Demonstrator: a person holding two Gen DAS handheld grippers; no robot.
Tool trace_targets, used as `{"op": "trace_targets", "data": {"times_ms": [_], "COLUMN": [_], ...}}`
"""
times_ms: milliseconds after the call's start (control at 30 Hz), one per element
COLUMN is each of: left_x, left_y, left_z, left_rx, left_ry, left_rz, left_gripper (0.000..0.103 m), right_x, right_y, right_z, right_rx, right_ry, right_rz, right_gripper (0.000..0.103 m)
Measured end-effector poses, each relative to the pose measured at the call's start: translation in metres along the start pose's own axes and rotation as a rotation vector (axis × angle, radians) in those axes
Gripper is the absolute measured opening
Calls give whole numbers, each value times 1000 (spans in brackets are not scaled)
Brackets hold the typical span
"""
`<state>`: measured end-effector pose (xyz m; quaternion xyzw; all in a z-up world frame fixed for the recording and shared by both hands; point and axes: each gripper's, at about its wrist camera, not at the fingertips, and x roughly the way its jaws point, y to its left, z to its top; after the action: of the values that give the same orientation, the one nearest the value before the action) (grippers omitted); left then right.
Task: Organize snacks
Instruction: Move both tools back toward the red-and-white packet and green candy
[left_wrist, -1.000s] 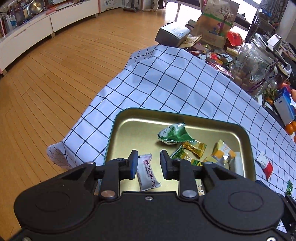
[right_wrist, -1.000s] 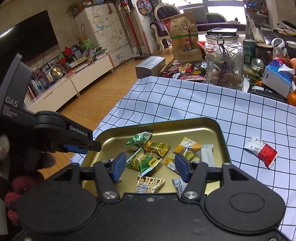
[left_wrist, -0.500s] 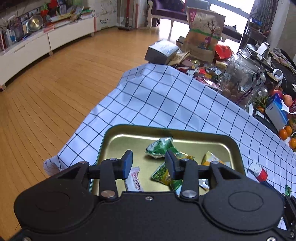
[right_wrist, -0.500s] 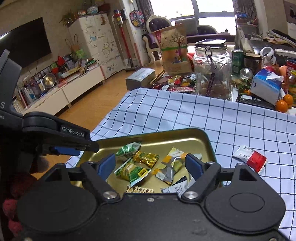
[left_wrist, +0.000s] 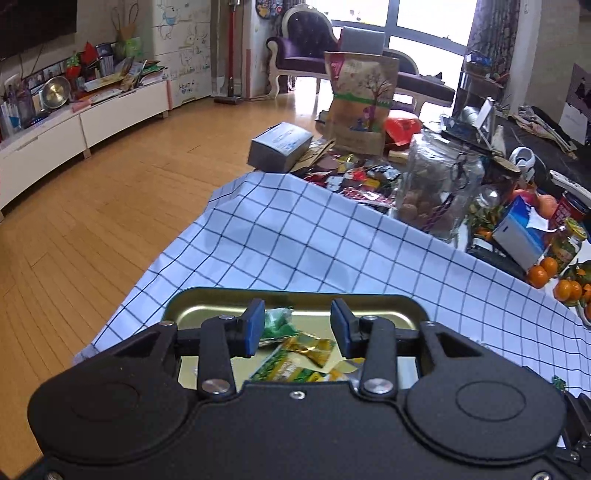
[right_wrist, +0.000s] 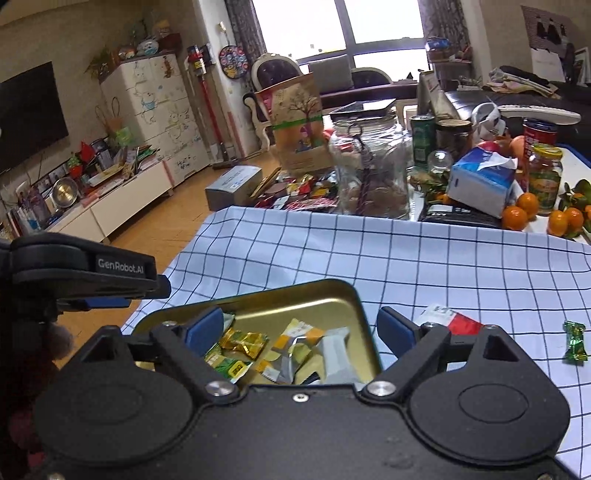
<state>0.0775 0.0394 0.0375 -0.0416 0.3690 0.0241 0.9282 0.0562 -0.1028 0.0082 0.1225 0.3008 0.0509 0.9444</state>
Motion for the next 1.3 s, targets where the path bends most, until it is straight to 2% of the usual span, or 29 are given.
{"op": "trace_targets", "data": {"times_ms": [300,633,867,1000,1100,1300], "left_x": [-1,-12,-15,-10,-6,12], "left_y": [-52,-118,-146,-156,-163,-176], "left_z": [-7,-24,-31,-34,-36,-41], "left_rx": [65,240,260,269,283,273], "left_ry": [24,-52,-73,-44,-9,115], "left_rz": [-68,-82,-69,-71,-75,-89], "left_gripper": [49,49,50,50,50,50], "right_x": [-17,-42,-48,-46,-45,-45], "right_y": [-43,-117,-161,-180,-193,-209], "right_z": [11,12,-3,-16,-23,-30], "right_rx": [30,131,133,123,140,179], "right_ry": [-15,-31,26,88,151,190], "right_rz": [-93,-248,-341,-356,-333,-302], "right_gripper": [95,96,94,93,92,90]}}
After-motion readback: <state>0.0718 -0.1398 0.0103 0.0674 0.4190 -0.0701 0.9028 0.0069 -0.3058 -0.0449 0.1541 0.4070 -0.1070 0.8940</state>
